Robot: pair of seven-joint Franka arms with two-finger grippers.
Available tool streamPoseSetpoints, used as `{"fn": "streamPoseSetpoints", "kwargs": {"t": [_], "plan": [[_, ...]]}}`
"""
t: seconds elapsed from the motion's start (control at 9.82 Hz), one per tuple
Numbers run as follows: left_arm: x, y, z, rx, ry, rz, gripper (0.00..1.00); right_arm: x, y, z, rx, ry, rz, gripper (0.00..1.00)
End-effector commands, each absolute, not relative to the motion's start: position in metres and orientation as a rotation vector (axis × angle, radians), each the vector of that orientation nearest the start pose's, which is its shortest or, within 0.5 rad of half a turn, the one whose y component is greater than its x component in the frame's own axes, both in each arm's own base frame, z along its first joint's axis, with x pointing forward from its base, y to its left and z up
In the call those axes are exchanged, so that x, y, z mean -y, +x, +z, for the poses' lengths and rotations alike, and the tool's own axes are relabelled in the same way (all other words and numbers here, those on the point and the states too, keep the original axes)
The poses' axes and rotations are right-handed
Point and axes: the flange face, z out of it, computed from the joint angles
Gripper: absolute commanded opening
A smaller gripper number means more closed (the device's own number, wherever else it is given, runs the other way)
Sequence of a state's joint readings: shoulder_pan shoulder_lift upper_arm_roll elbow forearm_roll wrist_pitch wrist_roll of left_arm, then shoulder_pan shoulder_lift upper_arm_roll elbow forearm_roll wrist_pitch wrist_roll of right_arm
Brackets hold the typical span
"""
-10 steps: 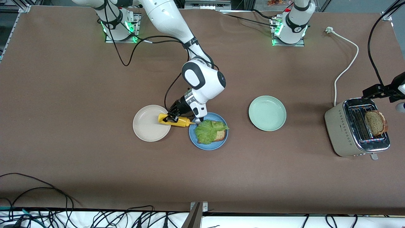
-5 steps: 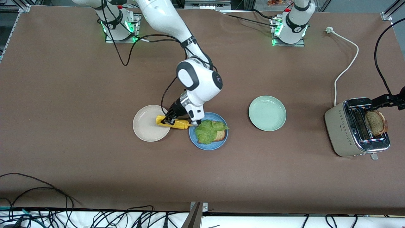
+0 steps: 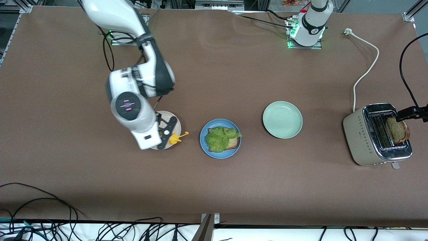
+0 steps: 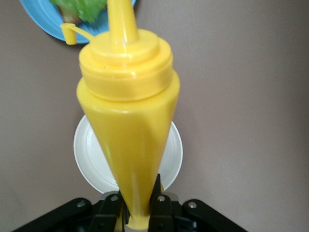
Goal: Make sandwich in blue plate with both arms
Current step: 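Carry the mustard bottle back beside the white plate with the right gripper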
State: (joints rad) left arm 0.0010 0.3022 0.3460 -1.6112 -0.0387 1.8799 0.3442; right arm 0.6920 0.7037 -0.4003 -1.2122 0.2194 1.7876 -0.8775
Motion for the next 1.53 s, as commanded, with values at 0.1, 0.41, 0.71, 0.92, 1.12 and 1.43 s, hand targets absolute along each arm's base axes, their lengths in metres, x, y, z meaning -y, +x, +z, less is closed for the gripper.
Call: {"fn": "streamPoseSetpoints", "kwargs": {"t": [0.1, 0.41, 0.71, 0.92, 1.12, 1.43], "plan": [[-0.204, 0.627, 0.430, -0.007, -3.086, 0.088, 1.00, -0.228, 0.687, 0.380, 1.679, -2.320, -0.021, 0.00], [-0.220, 0.627, 0.411, 0.033, -3.096, 0.103, 1.00, -0.140, 0.709, 0.359, 1.665, -2.118, -0.146, 0.00], [-0.231, 0.629, 0.397, 0.062, -3.097, 0.086, 1.00, -0.073, 0.716, 0.314, 1.689, -1.912, -0.241, 0.00], [-0.231, 0.630, 0.390, 0.058, -3.094, 0.105, 0.86, -0.045, 0.718, 0.273, 1.671, -1.794, -0.338, 0.00], [-0.232, 0.630, 0.386, 0.009, -3.090, 0.119, 0.57, -0.020, 0.717, 0.239, 1.666, -1.703, -0.424, 0.00], [-0.233, 0.629, 0.387, 0.003, -3.088, 0.120, 0.30, 0.006, 0.711, 0.192, 1.619, -1.591, -0.534, 0.00]]}}
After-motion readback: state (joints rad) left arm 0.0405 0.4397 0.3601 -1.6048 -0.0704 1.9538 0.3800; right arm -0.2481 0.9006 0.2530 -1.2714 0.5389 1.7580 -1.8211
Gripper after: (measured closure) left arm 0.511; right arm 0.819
